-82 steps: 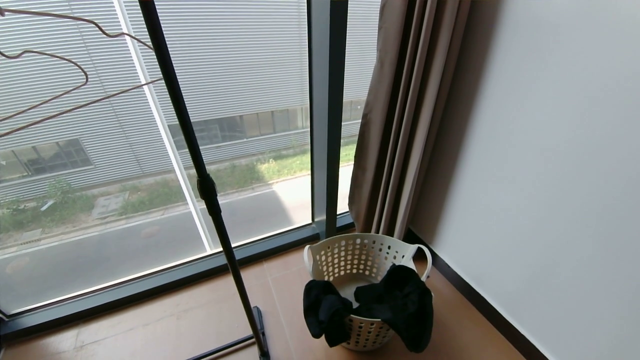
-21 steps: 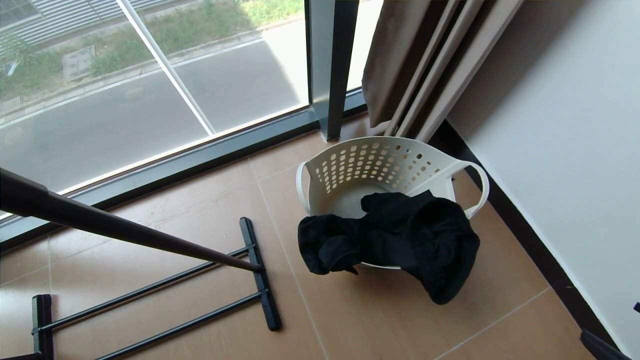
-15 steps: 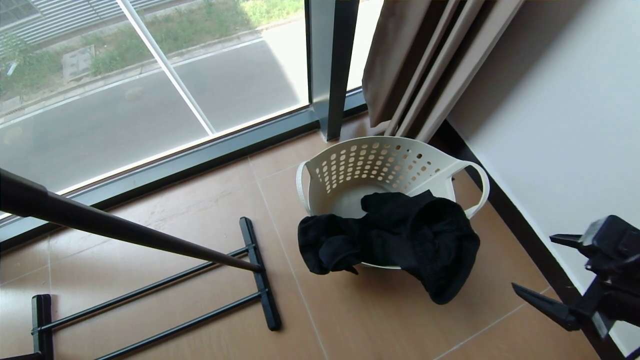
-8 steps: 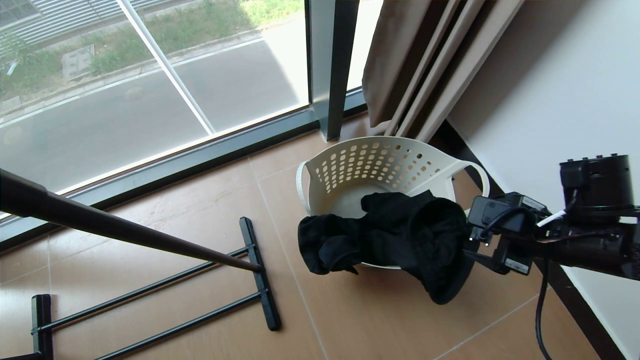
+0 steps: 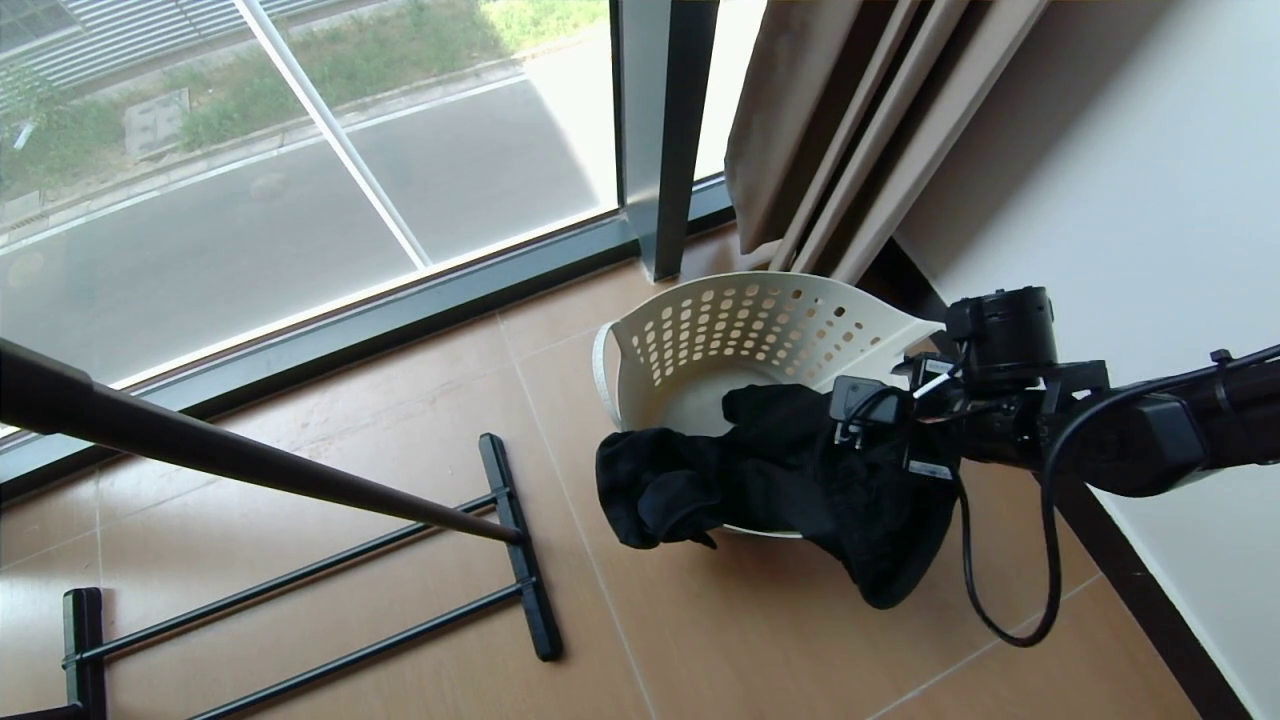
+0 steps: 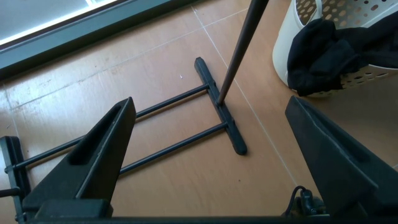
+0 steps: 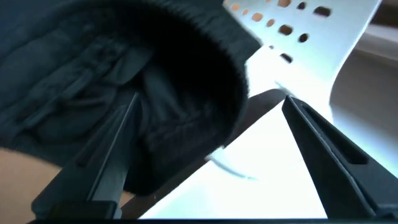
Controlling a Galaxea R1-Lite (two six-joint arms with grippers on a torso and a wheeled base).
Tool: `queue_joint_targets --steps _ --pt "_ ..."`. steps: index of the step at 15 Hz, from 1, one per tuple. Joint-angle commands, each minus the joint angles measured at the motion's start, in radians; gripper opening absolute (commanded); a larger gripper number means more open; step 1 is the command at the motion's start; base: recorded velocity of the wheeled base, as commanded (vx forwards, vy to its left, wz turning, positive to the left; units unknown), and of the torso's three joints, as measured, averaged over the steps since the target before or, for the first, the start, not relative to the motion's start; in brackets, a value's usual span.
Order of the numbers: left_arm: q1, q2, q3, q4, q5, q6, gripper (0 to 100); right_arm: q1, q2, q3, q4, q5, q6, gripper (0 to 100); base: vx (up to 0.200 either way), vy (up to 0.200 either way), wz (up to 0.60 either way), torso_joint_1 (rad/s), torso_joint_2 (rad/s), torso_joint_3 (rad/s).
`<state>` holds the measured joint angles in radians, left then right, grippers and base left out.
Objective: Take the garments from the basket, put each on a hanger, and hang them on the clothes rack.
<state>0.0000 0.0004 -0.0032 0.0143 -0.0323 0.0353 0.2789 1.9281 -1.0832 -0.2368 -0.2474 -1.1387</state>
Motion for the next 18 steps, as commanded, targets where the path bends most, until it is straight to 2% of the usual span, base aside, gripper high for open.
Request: queue_joint_targets --steps 1,3,10,11,14,16,18 --pt "0.000 0.000 0.000 0.001 0.000 0.000 100 -0.006 0.092 -0.095 -0.002 -0.004 -0.006 100 0.000 0.000 0.00 0.000 0.00 0.000" --pt "0.000 0.000 0.000 0.001 0.000 0.000 100 -0.009 0.118 -0.141 -0.002 -0.016 -0.006 100 0.000 0.000 0.00 0.000 0.00 0.000" --pt "0.000 0.000 0.000 0.001 0.000 0.000 100 -0.037 0.144 -0.156 -0.022 -0.059 -0.027 100 0.000 0.000 0.00 0.000 0.00 0.000" --pt "-0.002 0.000 0.000 0.001 0.000 0.000 100 -0.038 0.141 -0.156 -0.022 -0.059 -0.029 0 0.000 0.000 0.00 0.000 0.00 0.000" --pt "0.000 0.000 0.000 0.001 0.000 0.000 100 -0.037 0.120 -0.147 -0.022 -0.056 -0.023 0 0.000 0.000 0.00 0.000 0.00 0.000" --pt "0.000 0.000 0.000 0.001 0.000 0.000 100 -0.035 0.057 -0.103 -0.022 -0.047 -0.019 0 0.000 0.000 0.00 0.000 0.00 0.000" --pt "0.000 0.000 0.000 0.001 0.000 0.000 100 -0.021 -0.066 -0.003 -0.022 -0.044 0.017 0 0.000 0.000 0.00 0.000 0.00 0.000"
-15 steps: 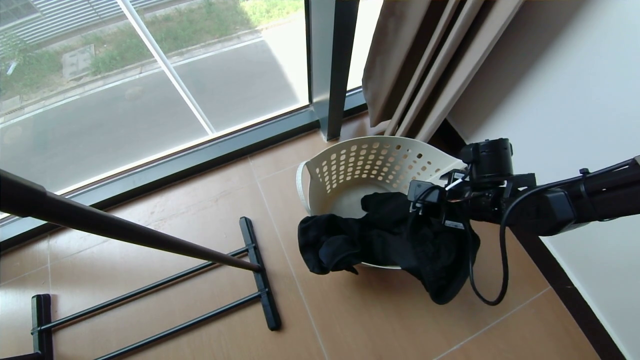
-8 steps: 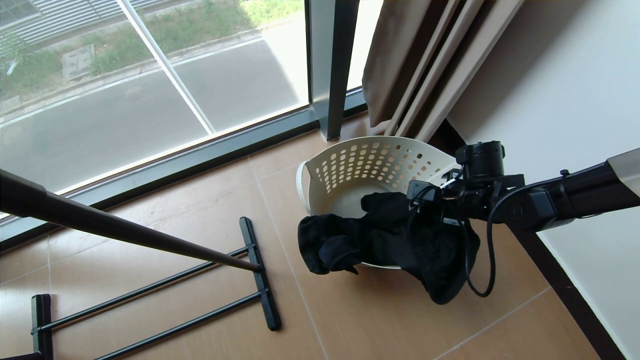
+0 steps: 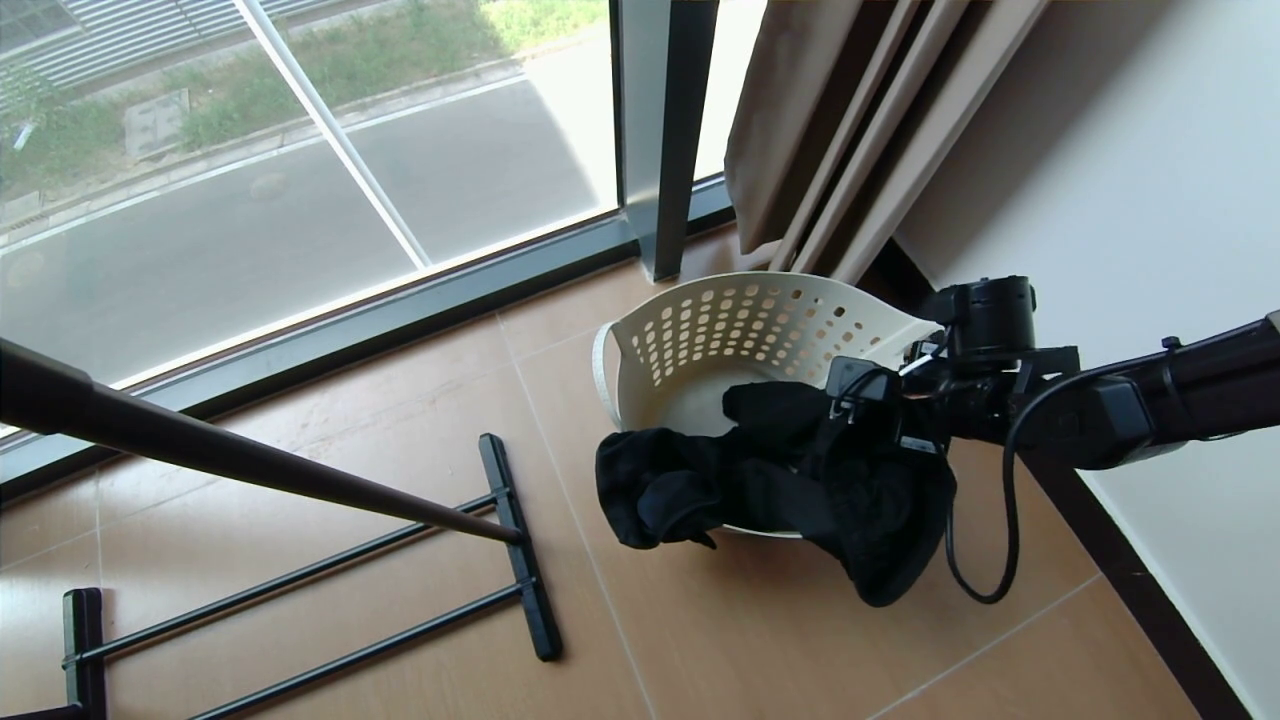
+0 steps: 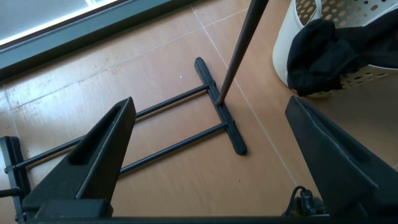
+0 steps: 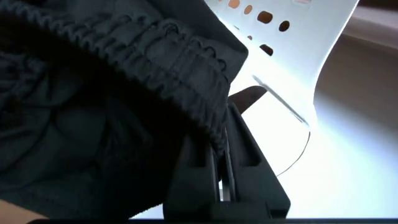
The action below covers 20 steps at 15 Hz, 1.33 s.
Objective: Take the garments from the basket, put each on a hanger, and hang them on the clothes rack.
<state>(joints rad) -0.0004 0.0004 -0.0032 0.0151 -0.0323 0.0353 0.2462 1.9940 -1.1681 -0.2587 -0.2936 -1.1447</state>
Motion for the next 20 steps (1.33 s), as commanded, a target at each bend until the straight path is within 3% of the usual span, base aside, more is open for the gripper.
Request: queue_joint_targets --steps 1,5,9,10,13,16,20 --pt "-0.001 0.000 0.000 0.000 0.000 0.000 100 0.021 -0.162 0.108 -0.001 0.002 0.040 0 0.000 0.000 0.00 0.000 0.00 0.000" --pt "-0.001 0.000 0.000 0.000 0.000 0.000 100 0.102 -0.488 0.357 0.013 0.014 0.244 0 0.000 0.000 0.00 0.000 0.00 0.000" --pt "0.000 0.000 0.000 0.000 0.000 0.000 100 0.217 -0.695 0.482 0.015 0.018 0.404 0 0.000 0.000 0.00 0.000 0.00 0.000" --pt "0.000 0.000 0.000 -0.001 0.000 0.000 100 0.283 -0.744 0.496 0.015 0.018 0.525 0 0.000 0.000 0.00 0.000 0.00 0.000" --pt "0.000 0.000 0.000 0.000 -0.001 0.003 100 0.387 -0.830 0.579 0.004 0.021 0.720 0 0.000 0.000 0.00 0.000 0.00 0.000" --pt "-0.001 0.001 0.000 0.000 -0.003 0.005 100 0.403 -0.887 0.622 -0.002 0.064 0.815 0 0.000 0.000 0.00 0.000 0.00 0.000" --pt "-0.001 0.003 0.000 0.000 -0.012 0.011 100 0.406 -0.887 0.608 -0.004 0.100 0.818 0 0.000 0.000 0.00 0.002 0.00 0.101"
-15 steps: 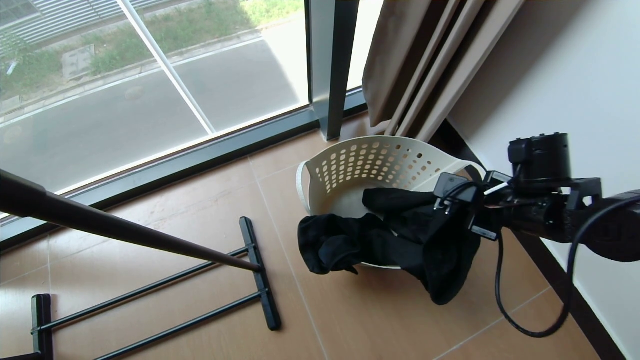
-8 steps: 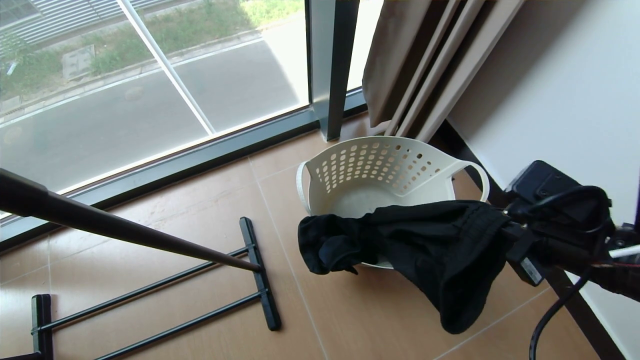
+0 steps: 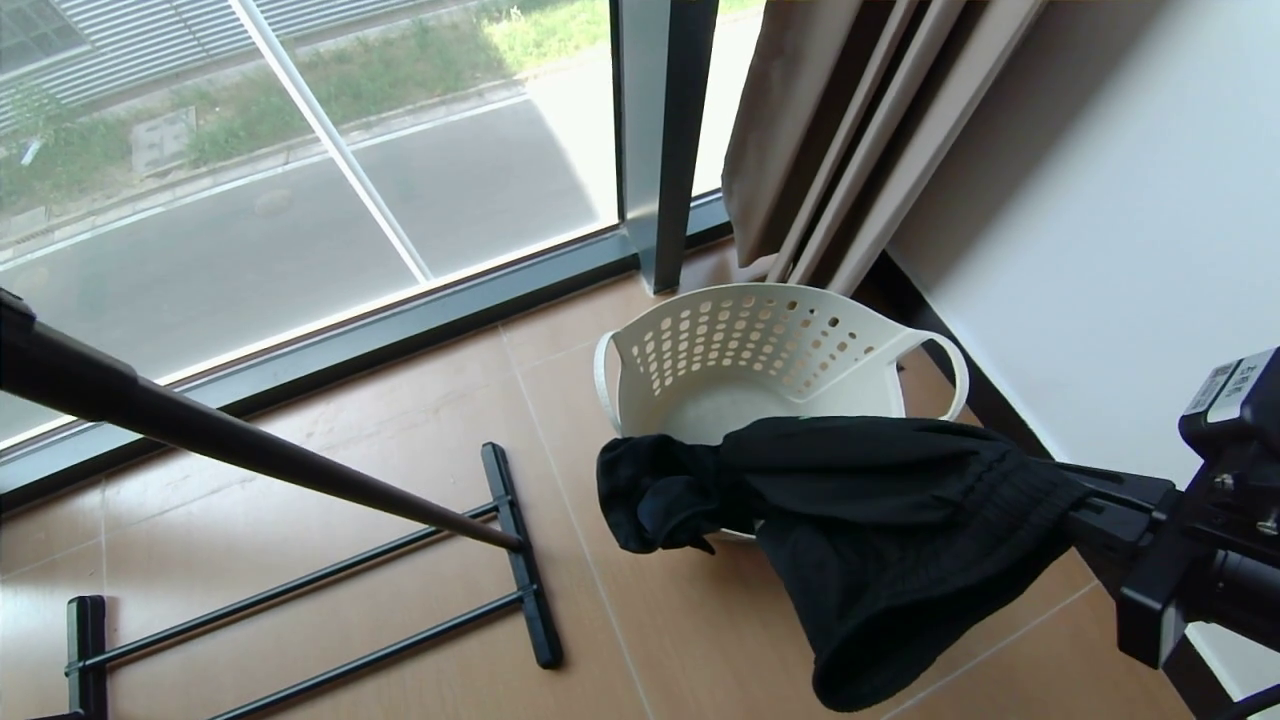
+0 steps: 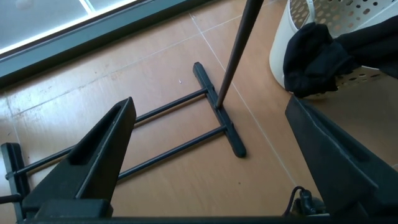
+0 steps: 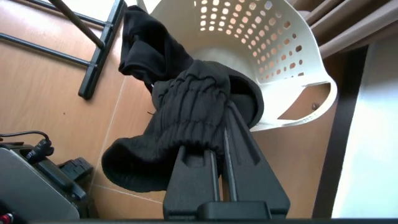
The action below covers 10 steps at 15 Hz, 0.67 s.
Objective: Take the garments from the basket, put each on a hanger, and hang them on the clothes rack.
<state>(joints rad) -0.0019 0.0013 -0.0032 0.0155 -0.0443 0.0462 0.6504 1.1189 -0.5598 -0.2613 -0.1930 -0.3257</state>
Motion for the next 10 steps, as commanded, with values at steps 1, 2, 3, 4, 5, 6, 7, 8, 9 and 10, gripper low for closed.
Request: queue_joint_targets --steps 1,2,3,4,5,6,7,8,9,10 --pt "0.000 0.002 0.000 0.000 0.000 0.000 100 0.002 -0.007 -0.020 -0.001 0.001 0.004 0 0.000 0.000 0.00 0.002 0.00 0.178" --pt "0.000 0.000 0.000 0.000 0.000 0.000 100 0.002 -0.002 -0.023 -0.001 0.001 0.007 0 0.000 0.000 0.00 0.002 0.01 0.198" --pt "0.000 0.000 0.000 0.000 0.000 0.000 100 0.002 -0.002 -0.023 -0.001 0.001 0.007 0 0.000 0.000 0.00 0.002 0.00 0.198" --pt "0.000 0.002 0.000 0.000 -0.009 0.001 100 0.000 0.021 -0.028 -0.003 0.000 0.053 0 0.000 0.000 0.00 0.002 0.00 0.203" --pt "0.000 0.002 0.000 0.000 -0.009 0.001 100 -0.002 0.024 -0.029 -0.003 0.007 0.060 0 0.000 0.000 0.00 0.002 0.00 0.198" --pt "0.000 0.000 0.000 0.000 -0.009 0.001 100 -0.003 0.045 -0.035 -0.010 0.026 0.060 0 0.000 0.000 0.00 0.002 0.00 0.212" --pt "0.000 0.000 0.000 0.000 -0.009 0.001 100 -0.005 0.055 -0.038 -0.024 0.027 0.060 0 0.000 0.000 0.00 -0.002 0.00 0.203" --pt "0.000 0.000 0.000 0.000 -0.009 0.001 100 -0.008 0.064 -0.015 -0.090 0.027 0.060 0 0.000 0.000 0.00 -0.002 -0.01 0.188" --pt "0.000 0.002 0.000 0.000 -0.009 0.001 100 -0.020 0.064 -0.008 -0.115 0.029 0.059 0 0.000 0.000 0.00 0.002 0.00 0.193" --pt "0.000 0.000 0.000 0.000 -0.009 0.001 100 -0.031 0.065 -0.008 -0.116 0.032 0.059 0 0.000 0.000 0.00 0.002 -0.17 0.022"
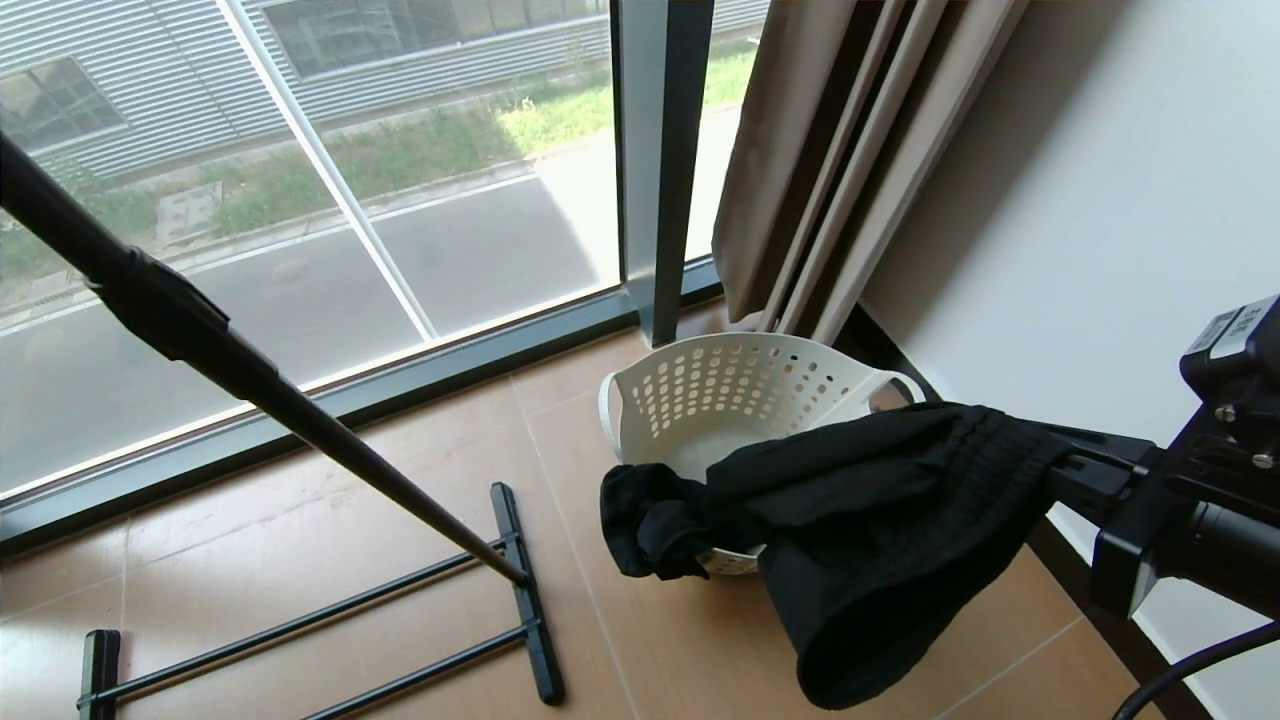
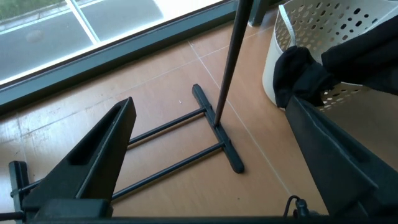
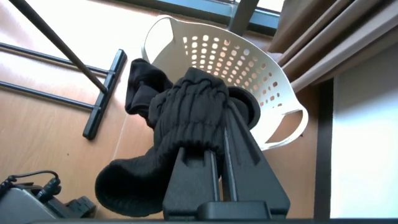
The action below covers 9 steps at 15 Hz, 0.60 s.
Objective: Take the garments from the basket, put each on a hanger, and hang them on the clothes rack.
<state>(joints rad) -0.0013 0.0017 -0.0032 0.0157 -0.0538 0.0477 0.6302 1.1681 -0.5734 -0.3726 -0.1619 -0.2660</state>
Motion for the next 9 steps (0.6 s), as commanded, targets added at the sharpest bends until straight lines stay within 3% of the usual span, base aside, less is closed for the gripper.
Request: queue_joint_targets --steps 1,9 --pt "0.000 0.000 0.000 0.000 -0.001 0.000 100 -0.012 0.018 0.009 -0.003 -0.001 -0.001 0 0.000 0.000 0.00 0.012 -0.30 -0.071" --pt "0.000 0.001 0.000 0.001 -0.006 0.009 100 -0.012 0.013 0.020 -0.005 -0.001 -0.002 0 0.000 0.000 0.00 0.073 -0.43 -0.159"
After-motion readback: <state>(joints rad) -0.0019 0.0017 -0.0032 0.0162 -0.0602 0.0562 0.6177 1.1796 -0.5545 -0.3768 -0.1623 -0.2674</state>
